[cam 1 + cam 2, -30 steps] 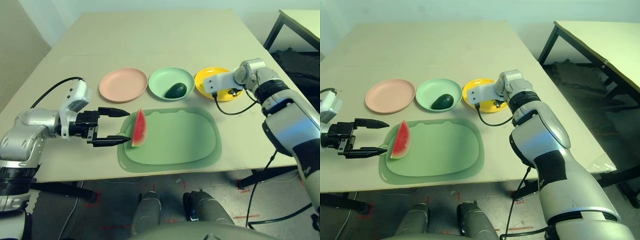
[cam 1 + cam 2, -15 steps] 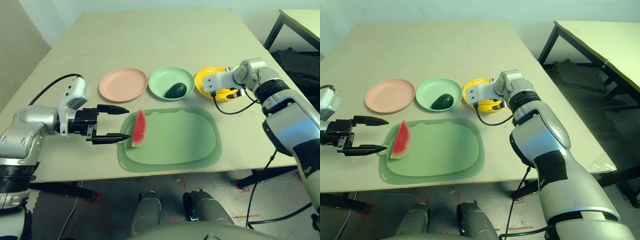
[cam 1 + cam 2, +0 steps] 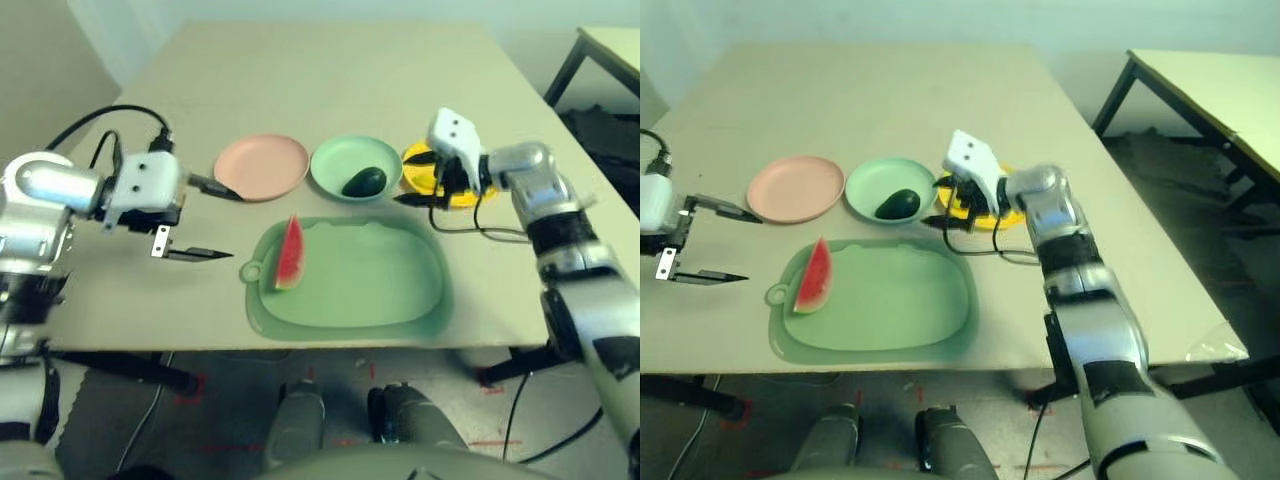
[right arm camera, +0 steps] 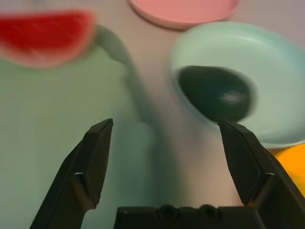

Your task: Place the fruits into color-matched plates.

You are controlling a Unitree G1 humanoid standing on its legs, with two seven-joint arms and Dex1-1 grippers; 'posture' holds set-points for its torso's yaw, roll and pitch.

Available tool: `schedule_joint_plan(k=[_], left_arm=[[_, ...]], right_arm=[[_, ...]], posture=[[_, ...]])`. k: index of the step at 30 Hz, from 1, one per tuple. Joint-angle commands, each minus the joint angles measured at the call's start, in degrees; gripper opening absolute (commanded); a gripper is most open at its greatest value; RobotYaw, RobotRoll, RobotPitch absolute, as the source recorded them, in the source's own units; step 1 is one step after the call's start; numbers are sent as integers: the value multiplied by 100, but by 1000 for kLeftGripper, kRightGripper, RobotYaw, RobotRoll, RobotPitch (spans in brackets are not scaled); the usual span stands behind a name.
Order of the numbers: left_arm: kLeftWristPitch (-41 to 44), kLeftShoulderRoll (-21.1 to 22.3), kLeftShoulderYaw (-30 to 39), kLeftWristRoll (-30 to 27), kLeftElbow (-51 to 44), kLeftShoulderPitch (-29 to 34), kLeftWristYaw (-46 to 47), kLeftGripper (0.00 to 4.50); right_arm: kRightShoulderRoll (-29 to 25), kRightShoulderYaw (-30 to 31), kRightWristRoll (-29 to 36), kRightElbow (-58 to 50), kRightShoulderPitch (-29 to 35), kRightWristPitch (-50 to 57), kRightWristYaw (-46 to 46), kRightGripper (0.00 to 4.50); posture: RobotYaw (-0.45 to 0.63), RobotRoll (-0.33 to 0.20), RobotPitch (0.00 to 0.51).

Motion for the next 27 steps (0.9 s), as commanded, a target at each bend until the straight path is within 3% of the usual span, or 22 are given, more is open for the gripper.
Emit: schedule_joint_plan(k=[1,9,17,27], left_arm=[[-1308,-210,-686,57,351,-485,-68,4500],[-3181,-753,-1831,22,1344,-1367,-68,4500],[-4398,-954,-2834,72,2164,-1905,-68,4500],[-5088,-1533,-3132,371,2967,-2031,20,4500]], right_arm=[[157,-599,1012,-887,844,-171,15,4451],[-263,-388,1606,-1516,2181,-592,802,4451],[-525,-201,1680,-1537,2342,-745,1034,4451],[-573,-130,1734,-1588,2308,-682,880,4451]], posture=[[108,0,89],[84,0,87],[82,0,88],[62,0,94]])
